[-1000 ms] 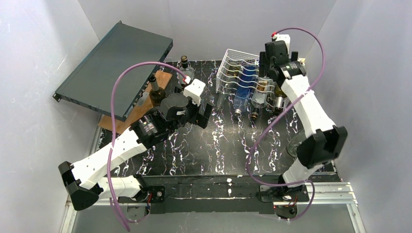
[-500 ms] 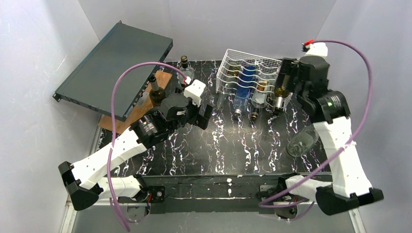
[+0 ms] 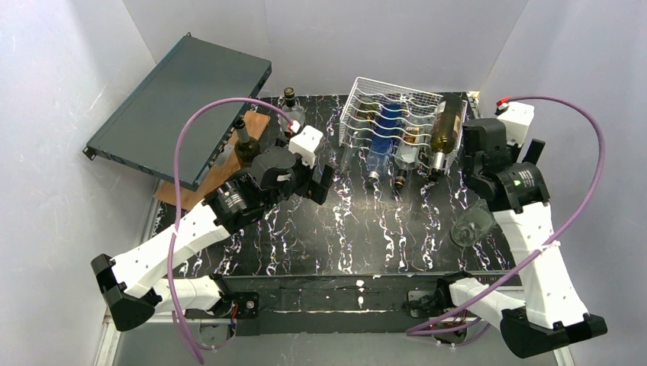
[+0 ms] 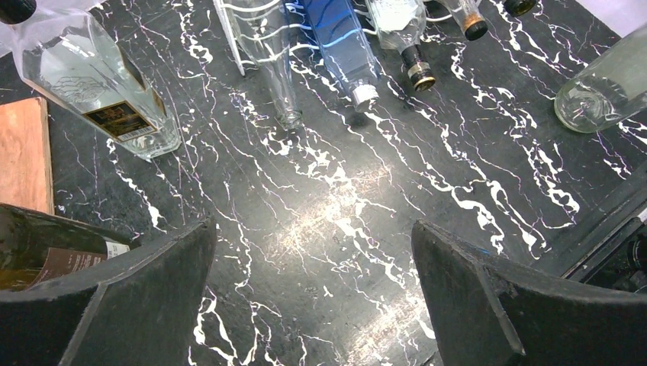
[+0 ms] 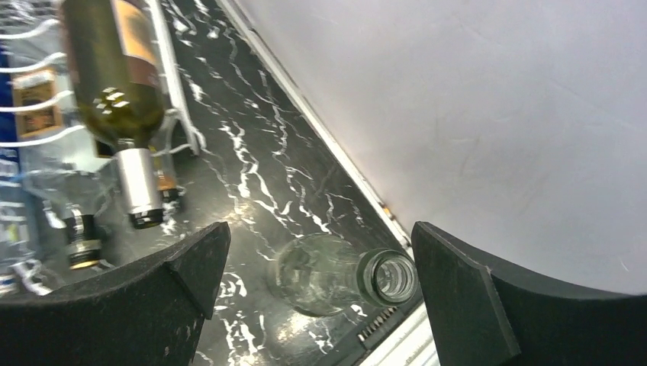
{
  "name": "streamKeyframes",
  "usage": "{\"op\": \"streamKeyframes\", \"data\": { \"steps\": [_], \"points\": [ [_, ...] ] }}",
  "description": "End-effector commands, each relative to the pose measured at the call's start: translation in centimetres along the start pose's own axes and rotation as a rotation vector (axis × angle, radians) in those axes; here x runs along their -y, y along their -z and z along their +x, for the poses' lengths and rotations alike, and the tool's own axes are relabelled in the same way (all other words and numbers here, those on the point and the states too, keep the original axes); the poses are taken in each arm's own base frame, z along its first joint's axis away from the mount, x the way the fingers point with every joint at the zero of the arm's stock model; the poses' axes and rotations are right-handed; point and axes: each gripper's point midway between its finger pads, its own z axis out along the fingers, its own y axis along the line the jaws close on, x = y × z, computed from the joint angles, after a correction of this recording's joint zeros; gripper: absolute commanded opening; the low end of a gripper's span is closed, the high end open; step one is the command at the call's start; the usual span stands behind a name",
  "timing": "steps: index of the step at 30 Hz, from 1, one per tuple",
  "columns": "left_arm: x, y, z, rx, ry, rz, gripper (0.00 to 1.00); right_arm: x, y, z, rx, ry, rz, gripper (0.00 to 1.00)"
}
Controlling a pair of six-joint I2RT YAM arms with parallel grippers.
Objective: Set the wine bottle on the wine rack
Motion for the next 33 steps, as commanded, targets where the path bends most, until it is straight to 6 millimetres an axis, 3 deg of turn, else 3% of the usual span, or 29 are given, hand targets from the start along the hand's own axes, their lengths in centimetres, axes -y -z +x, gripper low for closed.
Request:
{"op": "streamKeyframes", "data": {
  "steps": [1, 8, 13, 19, 22, 26, 30, 32, 33],
  "points": [
    [-0.2, 1.2, -1.5, 0.044, 0.019, 0.003, 0.99, 2.4, -0.9, 0.9, 0.002, -0.054, 0.169, 0.98],
    [-0.3, 1.6, -1.8, 0.055, 0.019, 0.004, 0.99, 3.7, -2.1, 3.3, -0.061, -0.092, 0.236, 0.97],
    [-0.2, 1.5, -1.7, 0.051, 0.018, 0.008, 0.99, 4.1, -1.9, 4.2, -0.065, -0.144, 0.222, 0.95],
    [-0.1, 1.3, -1.6, 0.046, 0.018, 0.011, 0.99, 3.8, -2.1, 5.7, -0.089, -0.134, 0.204, 0.87],
    [-0.1, 1.2, -1.5, 0.041, 0.017, 0.009, 0.99, 3.8, -2.3, 6.0, -0.086, -0.115, 0.2, 0.71],
    [-0.1, 0.9, -1.3, 0.031, 0.015, 0.006, 0.99, 3.9, -2.5, 5.6, -0.063, -0.091, 0.203, 0.61],
    [-0.1, 0.7, -1.1, 0.024, 0.014, 0.006, 0.99, 3.2, -2.7, 4.8, -0.025, -0.07, 0.148, 0.45],
    [-0.1, 0.6, -0.9, 0.019, 0.012, 0.004, 0.99, 2.5, -2.8, 4.7, -0.019, -0.052, 0.111, 0.33],
    [-0.1, 0.6, -0.9, 0.019, 0.012, 0.003, 0.99, 2.0, -2.9, 4.5, -0.017, -0.039, 0.078, 0.22]
  ]
}}
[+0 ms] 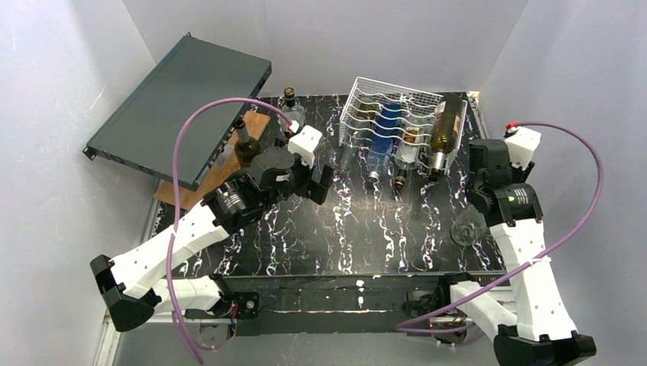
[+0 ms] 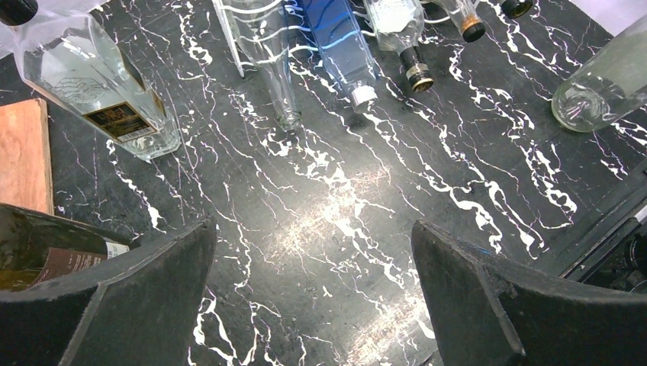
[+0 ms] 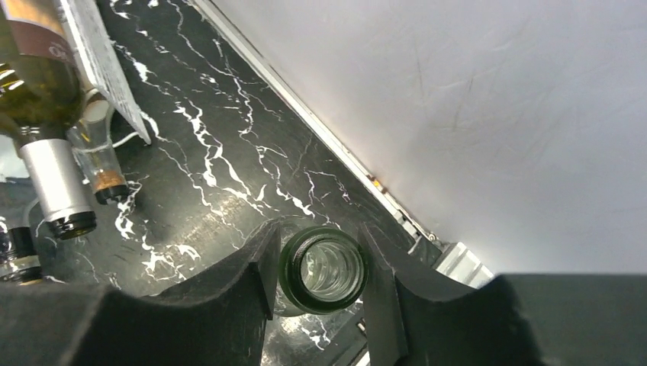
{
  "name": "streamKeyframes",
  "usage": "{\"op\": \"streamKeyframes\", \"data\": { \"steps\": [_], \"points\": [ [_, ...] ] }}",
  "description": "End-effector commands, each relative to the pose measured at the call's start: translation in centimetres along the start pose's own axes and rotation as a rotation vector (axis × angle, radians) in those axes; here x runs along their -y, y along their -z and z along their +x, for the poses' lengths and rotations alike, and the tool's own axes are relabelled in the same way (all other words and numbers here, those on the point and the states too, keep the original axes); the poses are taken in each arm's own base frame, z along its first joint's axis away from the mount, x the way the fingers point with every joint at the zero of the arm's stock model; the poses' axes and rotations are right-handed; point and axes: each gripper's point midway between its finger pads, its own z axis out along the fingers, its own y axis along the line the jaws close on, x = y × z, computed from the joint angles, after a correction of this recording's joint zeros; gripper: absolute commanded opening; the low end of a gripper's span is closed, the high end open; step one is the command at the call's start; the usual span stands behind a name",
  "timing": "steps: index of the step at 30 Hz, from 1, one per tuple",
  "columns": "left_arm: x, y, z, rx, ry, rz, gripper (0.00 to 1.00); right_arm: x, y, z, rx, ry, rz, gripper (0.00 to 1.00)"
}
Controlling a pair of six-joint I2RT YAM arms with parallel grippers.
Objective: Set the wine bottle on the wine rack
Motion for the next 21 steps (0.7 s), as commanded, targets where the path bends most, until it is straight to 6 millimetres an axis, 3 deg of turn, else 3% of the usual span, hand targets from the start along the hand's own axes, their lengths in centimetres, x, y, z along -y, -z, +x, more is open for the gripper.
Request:
{"op": "streamKeyframes", "data": {
  "steps": [1, 3, 8, 14, 21],
  "points": [
    [-0.1, 0.3, -0.7, 0.011, 0.009, -0.002, 0.99, -1.7, 0.1, -1.8, 0.064, 0.037, -0.109, 0.12],
    [-0.2, 0.3, -0.7, 0.011, 0.009, -0.006, 0.99, -3.2, 0.5, -2.1, 0.068, 0.085, -0.208, 0.01],
    [-0.2, 0.2, -0.7, 0.01, 0.005, -0.011, 0.99, -7.7, 2.8, -2.9, 0.105, 0.212, -0.508, 0.01],
    [-0.6, 0.3, -0.6, 0.014, 0.005, -0.032, 0.99, -14.4, 5.7, -0.5, 0.083, 0.383, -0.823, 0.01],
    [-1.9, 1.0, -1.3, 0.056, 0.024, -0.093, 0.99, -19.5, 8.6, 1.0, 0.069, 0.52, -0.993, 0.01]
  ]
}}
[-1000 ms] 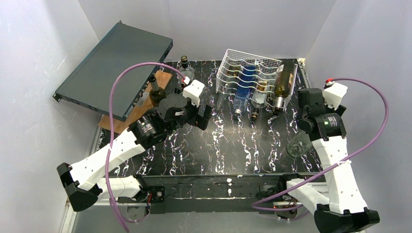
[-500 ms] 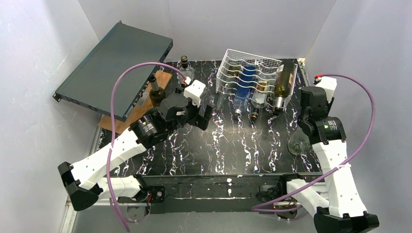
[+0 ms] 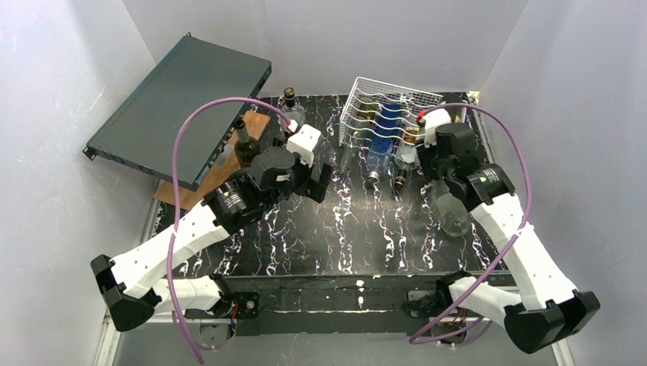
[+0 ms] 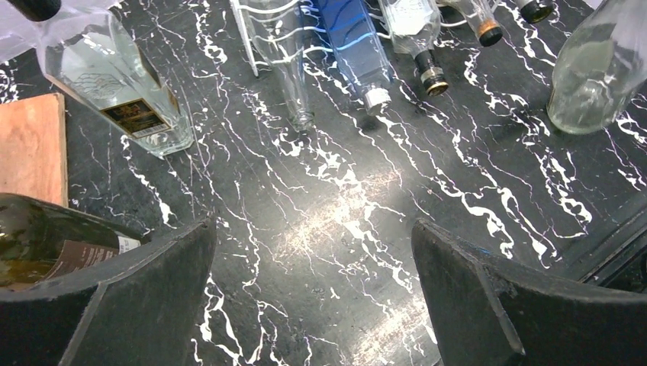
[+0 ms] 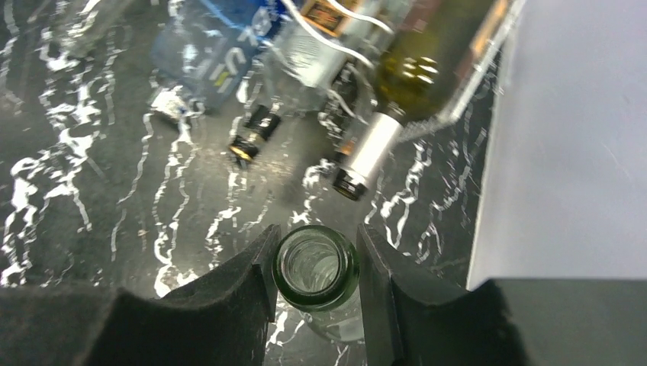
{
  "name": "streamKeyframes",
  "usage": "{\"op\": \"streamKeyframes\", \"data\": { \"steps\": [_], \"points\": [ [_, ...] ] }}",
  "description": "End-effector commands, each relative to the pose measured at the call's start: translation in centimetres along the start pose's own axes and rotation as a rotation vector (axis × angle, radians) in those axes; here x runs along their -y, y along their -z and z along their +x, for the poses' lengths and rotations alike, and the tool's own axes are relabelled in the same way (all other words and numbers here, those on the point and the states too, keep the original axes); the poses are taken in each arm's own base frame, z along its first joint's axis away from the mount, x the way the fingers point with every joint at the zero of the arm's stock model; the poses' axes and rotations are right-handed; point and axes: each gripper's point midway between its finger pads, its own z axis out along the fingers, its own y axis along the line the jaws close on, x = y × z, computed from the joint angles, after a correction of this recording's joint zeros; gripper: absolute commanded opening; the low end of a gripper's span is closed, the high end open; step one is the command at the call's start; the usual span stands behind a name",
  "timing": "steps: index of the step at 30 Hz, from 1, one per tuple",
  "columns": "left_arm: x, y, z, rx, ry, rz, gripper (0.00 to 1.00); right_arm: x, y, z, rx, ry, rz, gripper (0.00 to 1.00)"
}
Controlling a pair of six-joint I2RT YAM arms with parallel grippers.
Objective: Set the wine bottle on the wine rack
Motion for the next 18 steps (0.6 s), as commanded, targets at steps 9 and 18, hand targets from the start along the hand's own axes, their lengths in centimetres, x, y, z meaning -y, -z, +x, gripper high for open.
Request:
{"op": "streamKeyframes", "data": {
  "steps": [9, 18],
  "points": [
    [-4.5, 2.5, -2.2, 0.133, 0.028, -0.213, 0.99, -15.0, -3.4, -2.0, -0.012, 0.199, -0.376, 0.01],
    [-5.9, 4.0, -2.9, 0.207, 0.049, -0.266, 0.99, -25.3, -7.9, -1.2, -0.006, 0.326, -0.557, 0.01]
  ]
}}
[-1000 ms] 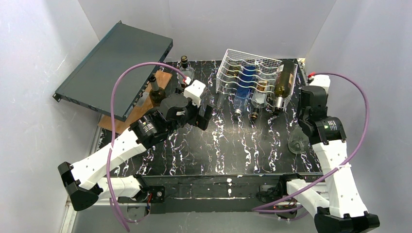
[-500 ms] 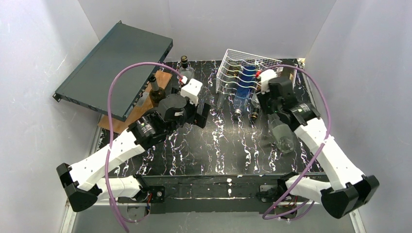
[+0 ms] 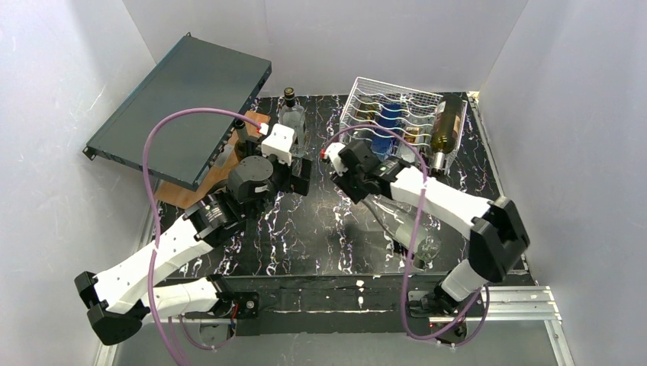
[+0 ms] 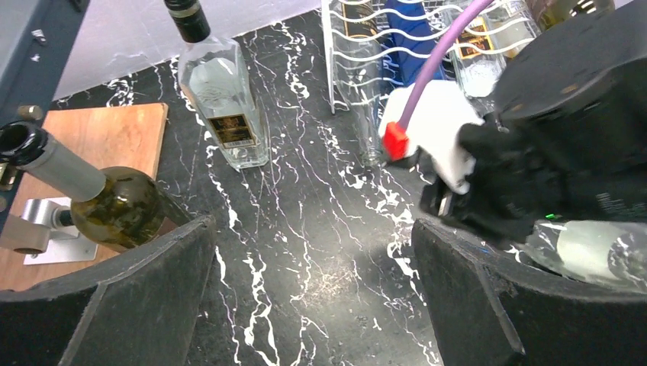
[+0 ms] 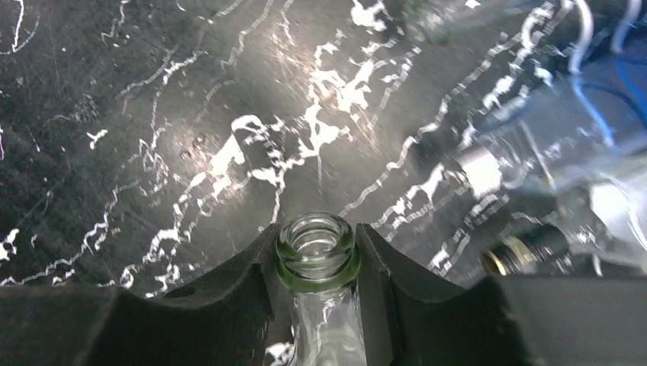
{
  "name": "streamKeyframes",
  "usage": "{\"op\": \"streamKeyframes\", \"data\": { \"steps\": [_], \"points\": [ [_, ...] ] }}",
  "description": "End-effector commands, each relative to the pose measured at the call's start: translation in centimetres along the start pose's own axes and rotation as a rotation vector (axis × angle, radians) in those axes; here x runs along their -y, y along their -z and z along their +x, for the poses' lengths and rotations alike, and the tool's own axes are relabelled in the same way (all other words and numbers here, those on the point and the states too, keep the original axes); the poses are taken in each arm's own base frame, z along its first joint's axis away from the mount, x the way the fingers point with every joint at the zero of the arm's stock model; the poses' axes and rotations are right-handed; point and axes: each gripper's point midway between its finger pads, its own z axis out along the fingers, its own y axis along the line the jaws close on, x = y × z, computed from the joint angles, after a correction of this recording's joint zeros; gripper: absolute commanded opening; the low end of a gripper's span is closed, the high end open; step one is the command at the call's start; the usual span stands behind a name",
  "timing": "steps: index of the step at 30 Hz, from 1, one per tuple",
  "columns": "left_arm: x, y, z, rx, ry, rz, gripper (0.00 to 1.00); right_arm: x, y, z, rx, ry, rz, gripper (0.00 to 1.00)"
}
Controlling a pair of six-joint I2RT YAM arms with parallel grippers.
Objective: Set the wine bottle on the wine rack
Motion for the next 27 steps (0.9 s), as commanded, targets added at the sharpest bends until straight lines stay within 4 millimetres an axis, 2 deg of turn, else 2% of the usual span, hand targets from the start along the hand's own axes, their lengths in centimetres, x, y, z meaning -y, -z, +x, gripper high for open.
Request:
{"op": "streamKeyframes", "data": {
  "steps": [1, 6, 9, 12, 17, 22, 27],
  "points": [
    [-1.6, 0.7, -1.5, 0.071, 0.026, -0.06, 0.99, -1.7, -2.2, -6.4, 0.181, 0.018, -0.064, 0.01],
    [-1.6, 0.6, -1.4, 0.064, 0.018, -0.065, 0.99, -3.9, -6.9, -6.8, 0.125, 0.064, -0.129, 0.01],
    [-1.7, 0.7, -1.5, 0.067, 0.013, -0.069, 0.99, -5.1, -8.9, -6.3, 0.073, 0.056, -0.162, 0.13],
    [-1.9, 0.8, -1.6, 0.072, 0.011, -0.075, 0.99, -6.0, -10.1, -5.4, 0.019, 0.049, -0.181, 0.19],
    [-1.8, 1.0, -1.7, 0.076, 0.018, -0.065, 0.99, -7.0, -10.5, -4.3, 0.002, 0.029, -0.19, 0.34],
    [-1.6, 0.9, -1.6, 0.069, 0.018, -0.054, 0.99, -6.4, -10.6, -3.7, -0.049, -0.011, -0.135, 0.47],
    [-1.6, 0.9, -1.6, 0.068, 0.017, -0.055, 0.99, -6.1, -9.2, -4.7, -0.057, -0.061, -0.121, 0.74]
  ]
}}
